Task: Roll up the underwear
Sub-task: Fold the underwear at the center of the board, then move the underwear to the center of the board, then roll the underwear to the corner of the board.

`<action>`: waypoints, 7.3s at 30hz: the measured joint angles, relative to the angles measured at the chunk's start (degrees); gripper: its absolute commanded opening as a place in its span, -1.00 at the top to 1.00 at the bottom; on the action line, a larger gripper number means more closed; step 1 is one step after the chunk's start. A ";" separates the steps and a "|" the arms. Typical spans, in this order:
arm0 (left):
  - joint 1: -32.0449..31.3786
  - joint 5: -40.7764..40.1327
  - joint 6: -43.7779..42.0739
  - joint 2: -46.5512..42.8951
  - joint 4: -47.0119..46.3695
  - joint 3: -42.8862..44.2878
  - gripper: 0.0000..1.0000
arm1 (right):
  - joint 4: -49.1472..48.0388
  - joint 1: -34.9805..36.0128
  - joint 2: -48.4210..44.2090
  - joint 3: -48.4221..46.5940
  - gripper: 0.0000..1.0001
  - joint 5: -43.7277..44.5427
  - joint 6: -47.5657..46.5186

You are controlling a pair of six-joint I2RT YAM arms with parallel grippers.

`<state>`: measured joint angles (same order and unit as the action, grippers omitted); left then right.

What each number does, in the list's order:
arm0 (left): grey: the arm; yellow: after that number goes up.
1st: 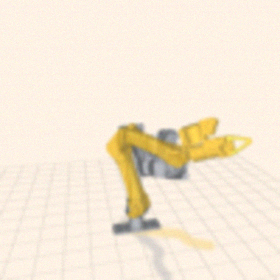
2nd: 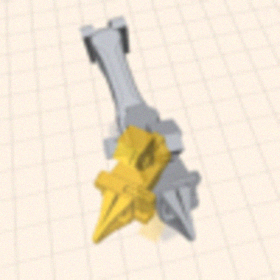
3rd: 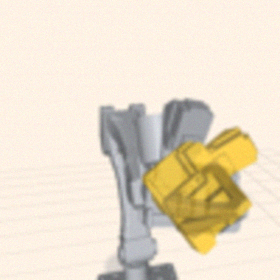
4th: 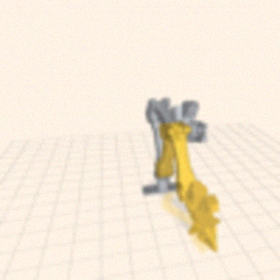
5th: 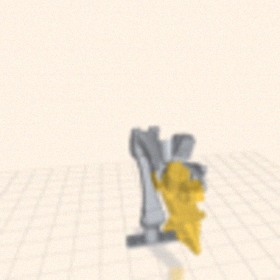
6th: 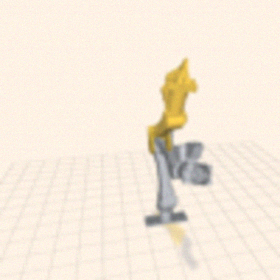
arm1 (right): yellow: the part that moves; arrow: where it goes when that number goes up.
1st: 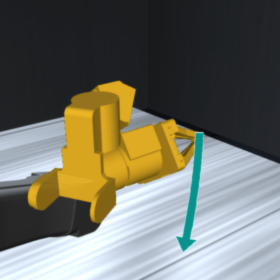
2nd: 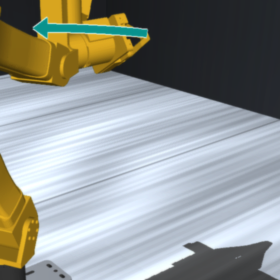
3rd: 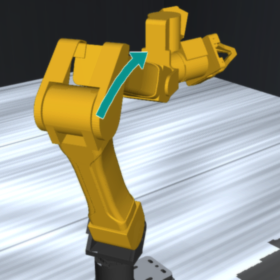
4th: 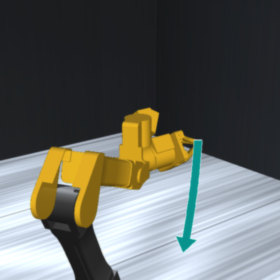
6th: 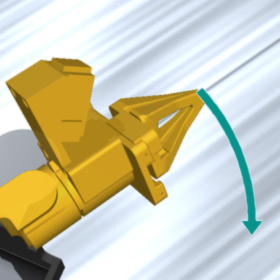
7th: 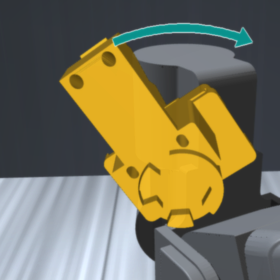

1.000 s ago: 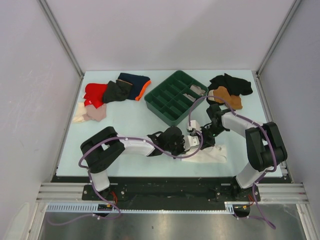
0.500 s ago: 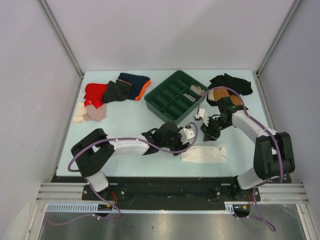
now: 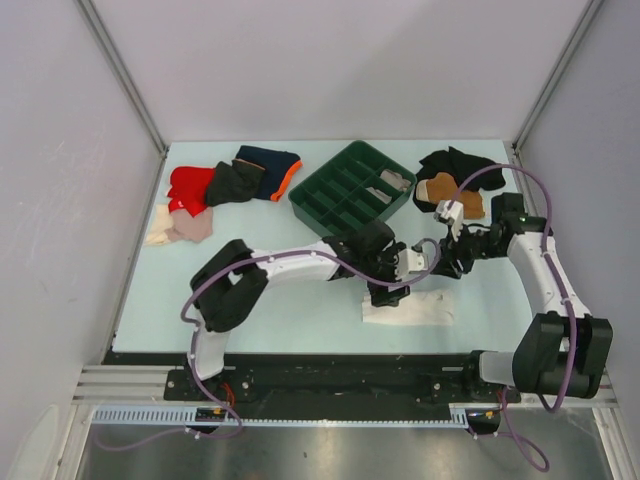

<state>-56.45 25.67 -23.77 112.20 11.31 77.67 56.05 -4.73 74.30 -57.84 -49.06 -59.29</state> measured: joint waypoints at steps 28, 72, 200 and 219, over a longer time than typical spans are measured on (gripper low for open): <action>0.66 9.57 -2.14 16.24 16.39 17.88 0.72 | 8.02 -7.67 0.90 0.02 0.03 -7.04 -8.31; 33.16 -20.90 92.41 -38.29 -31.98 -63.54 0.98 | -8.44 41.48 0.44 1.79 -0.11 6.60 -4.44; -19.91 -32.63 18.34 -33.99 -27.65 -52.19 0.73 | 14.51 45.24 48.28 -20.83 1.00 -4.70 0.76; -1.11 -12.83 30.47 -37.05 -31.85 -58.21 0.99 | 9.03 43.78 42.80 -20.72 0.37 -2.54 3.69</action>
<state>-57.56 12.84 6.70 75.16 -20.53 19.46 65.08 39.05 117.10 -78.56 -51.59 -55.59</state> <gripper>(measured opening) 0.011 0.308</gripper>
